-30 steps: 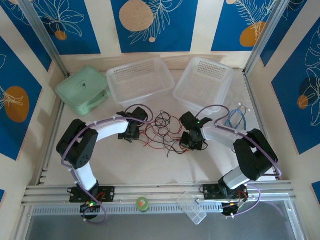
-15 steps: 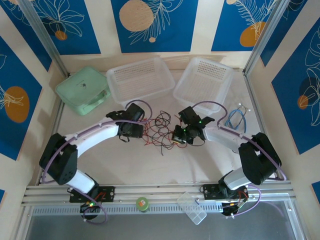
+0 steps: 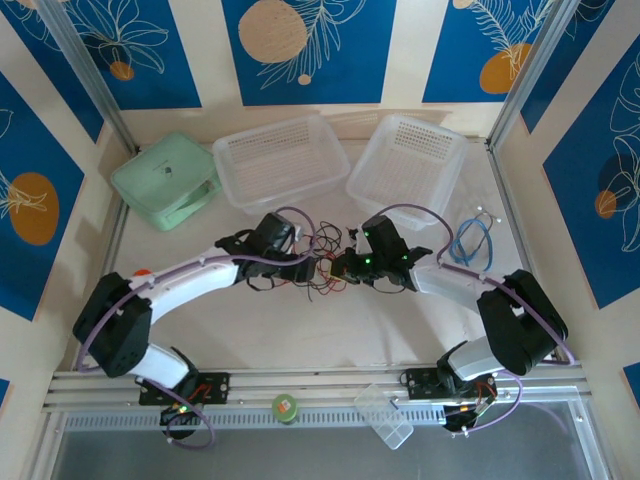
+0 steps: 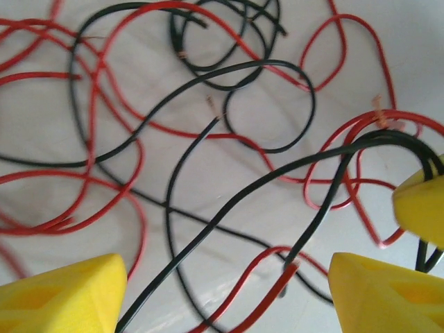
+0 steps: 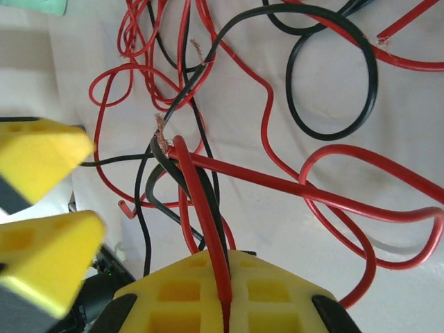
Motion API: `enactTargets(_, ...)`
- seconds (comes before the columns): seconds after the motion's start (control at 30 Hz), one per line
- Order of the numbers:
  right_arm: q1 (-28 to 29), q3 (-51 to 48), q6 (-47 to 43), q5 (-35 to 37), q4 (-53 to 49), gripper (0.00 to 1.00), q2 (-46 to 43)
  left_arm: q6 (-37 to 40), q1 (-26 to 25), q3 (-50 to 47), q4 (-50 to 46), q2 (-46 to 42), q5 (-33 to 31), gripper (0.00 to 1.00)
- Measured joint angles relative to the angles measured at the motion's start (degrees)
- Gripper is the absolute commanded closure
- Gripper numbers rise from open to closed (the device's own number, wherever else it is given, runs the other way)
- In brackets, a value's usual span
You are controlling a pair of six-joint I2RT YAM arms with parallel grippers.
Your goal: Untangle the cables
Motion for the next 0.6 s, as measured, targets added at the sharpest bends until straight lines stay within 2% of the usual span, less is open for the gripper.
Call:
enactTargets(0.17, 0.0, -0.3, -1.4, -0.1, 0.5, 1.0, -1.4, 0.1, -2.1, 1.1, 3.8, 3.8, 1.1, 0.24)
enactTargets(0.47, -0.7, -1.0, -2.2, 1.0, 0.3, 1.0, -1.8, 0.1, -2.9, 1.5, 6.6, 5.8, -0.7, 0.25)
enactTargets(0.6, -0.7, -1.1, -2.2, 1.3, 0.1, 1.0, -1.8, -0.7, -3.0, -0.6, 10.3, 5.6, -0.9, 0.21)
